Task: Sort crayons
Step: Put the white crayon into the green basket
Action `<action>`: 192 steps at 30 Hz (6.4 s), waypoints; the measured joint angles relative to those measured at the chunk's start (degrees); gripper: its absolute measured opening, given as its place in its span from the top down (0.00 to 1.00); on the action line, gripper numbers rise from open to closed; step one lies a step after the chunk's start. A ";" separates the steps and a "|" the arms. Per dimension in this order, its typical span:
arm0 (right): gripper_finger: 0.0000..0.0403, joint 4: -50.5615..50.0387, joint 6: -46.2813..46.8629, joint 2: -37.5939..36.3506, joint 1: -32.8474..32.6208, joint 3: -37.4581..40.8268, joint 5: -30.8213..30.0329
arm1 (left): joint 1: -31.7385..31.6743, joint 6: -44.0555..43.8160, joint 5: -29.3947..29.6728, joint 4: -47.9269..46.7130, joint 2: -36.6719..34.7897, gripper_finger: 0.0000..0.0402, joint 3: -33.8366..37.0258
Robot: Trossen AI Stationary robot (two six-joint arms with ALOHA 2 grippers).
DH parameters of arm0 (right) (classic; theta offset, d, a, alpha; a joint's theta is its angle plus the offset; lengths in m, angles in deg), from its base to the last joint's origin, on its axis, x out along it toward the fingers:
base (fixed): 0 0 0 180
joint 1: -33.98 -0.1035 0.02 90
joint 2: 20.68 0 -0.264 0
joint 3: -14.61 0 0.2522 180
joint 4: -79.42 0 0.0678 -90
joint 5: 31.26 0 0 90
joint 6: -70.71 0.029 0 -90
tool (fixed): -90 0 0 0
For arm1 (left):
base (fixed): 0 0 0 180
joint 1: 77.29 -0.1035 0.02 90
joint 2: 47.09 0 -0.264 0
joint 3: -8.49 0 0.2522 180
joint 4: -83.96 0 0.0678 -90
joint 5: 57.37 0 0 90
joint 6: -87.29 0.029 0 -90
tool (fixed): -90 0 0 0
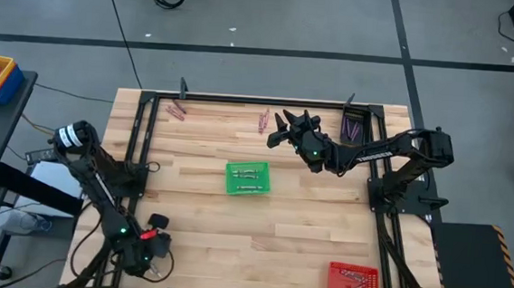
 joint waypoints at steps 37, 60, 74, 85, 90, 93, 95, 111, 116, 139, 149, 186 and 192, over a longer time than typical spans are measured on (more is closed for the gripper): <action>0.64 22.99 -21.93 -0.01 -7.62 -1.50 45.35 | -18.08 22.66 31.42 -18.54 -34.60 0.88 -14.32; 0.64 20.13 -47.63 -6.78 -25.98 -3.78 9.61 | -65.68 48.78 3.33 23.23 -11.04 0.88 -12.45; 0.64 21.40 -53.89 -6.93 -26.16 -3.78 -3.26 | -68.19 41.11 -1.96 27.37 6.31 0.88 -12.50; 0.64 23.76 -53.89 -6.93 -26.23 -3.78 -3.19 | -67.71 40.22 -5.34 27.75 8.35 0.77 -12.52; 0.64 23.70 -53.87 -6.93 -26.29 -3.78 -3.19 | -66.79 36.02 -14.30 22.62 6.75 0.63 -14.18; 0.64 23.47 -53.88 -6.93 -26.45 -3.78 -3.23 | -62.03 34.85 -22.24 15.48 1.79 0.61 -16.90; 0.64 23.44 -53.97 -6.93 -26.45 -3.78 -3.38 | -56.62 34.47 -22.74 10.12 -2.41 0.62 -18.24; 0.64 23.12 -50.24 -6.91 -25.78 -3.78 -0.16 | -5.68 6.05 2.50 -15.80 -9.88 0.63 -12.83; 0.64 23.08 -47.36 -6.91 -24.61 -3.78 -0.11 | -1.33 1.26 2.73 -13.27 -6.90 0.59 -11.65; 0.64 21.78 -42.66 -6.86 -14.42 -3.78 10.17 | 1.44 3.10 -3.61 -2.29 3.40 0.54 -11.85; 0.64 20.53 -34.36 -5.99 -7.33 -3.78 14.92 | 1.40 4.76 -3.47 4.19 8.66 0.54 -11.90; 0.64 20.72 -30.42 -5.55 -6.30 -3.78 17.99 | -9.86 22.47 8.03 -18.15 -0.98 0.91 -11.53; 0.64 20.55 -30.46 -5.57 -7.92 -3.78 17.86 | -22.09 38.97 17.73 -13.46 -9.61 0.91 -11.56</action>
